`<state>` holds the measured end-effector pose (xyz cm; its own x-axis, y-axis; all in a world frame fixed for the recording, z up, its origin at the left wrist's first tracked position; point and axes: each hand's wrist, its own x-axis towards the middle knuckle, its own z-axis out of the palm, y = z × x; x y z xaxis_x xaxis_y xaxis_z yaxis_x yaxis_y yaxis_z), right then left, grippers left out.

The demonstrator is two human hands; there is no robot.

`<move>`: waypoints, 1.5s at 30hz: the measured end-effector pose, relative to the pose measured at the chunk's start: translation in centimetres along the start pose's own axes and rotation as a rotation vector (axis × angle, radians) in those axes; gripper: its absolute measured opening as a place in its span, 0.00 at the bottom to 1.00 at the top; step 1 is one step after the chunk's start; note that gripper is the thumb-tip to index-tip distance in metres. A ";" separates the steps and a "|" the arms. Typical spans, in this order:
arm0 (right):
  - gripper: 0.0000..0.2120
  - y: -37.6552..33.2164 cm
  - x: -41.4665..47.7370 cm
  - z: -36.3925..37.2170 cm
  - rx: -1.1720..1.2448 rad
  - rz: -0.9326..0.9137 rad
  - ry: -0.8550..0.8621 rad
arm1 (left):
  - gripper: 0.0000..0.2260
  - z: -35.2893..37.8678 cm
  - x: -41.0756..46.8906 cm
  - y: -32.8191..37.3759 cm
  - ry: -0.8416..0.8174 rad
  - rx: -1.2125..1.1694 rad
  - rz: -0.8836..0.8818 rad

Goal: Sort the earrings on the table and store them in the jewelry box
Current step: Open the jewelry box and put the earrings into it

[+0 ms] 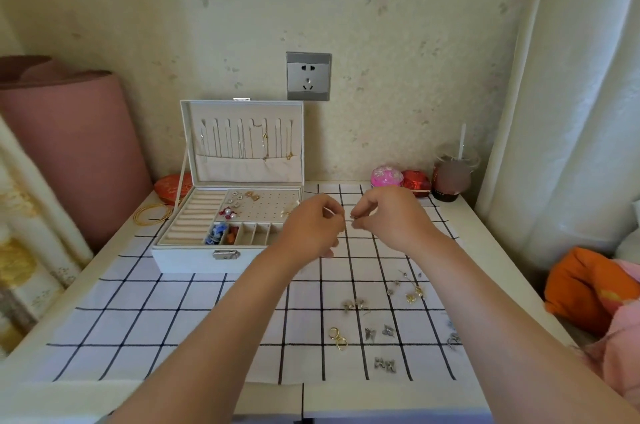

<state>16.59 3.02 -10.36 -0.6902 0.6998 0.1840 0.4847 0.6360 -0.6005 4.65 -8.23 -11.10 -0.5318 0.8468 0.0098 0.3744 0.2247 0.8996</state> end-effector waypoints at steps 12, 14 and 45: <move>0.09 -6.7 2.6 4.5 0.261 -0.147 0.160 | 0.03 -7.1 -0.2 -1.9 0.159 -0.197 0.035; 0.07 -7.6 3.3 5.3 0.269 -0.161 0.150 | 0.04 -8.2 0.0 -2.4 0.171 -0.247 0.030; 0.03 -11.0 10.4 13.1 -0.302 -0.416 0.029 | 0.06 -17.5 2.8 -7.6 0.326 -0.323 -0.071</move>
<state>-2.97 -0.96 -12.03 -0.8447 0.3732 0.3837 0.3085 0.9252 -0.2208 -13.01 -15.98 -10.30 -0.7779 0.6275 0.0333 0.0998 0.0711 0.9925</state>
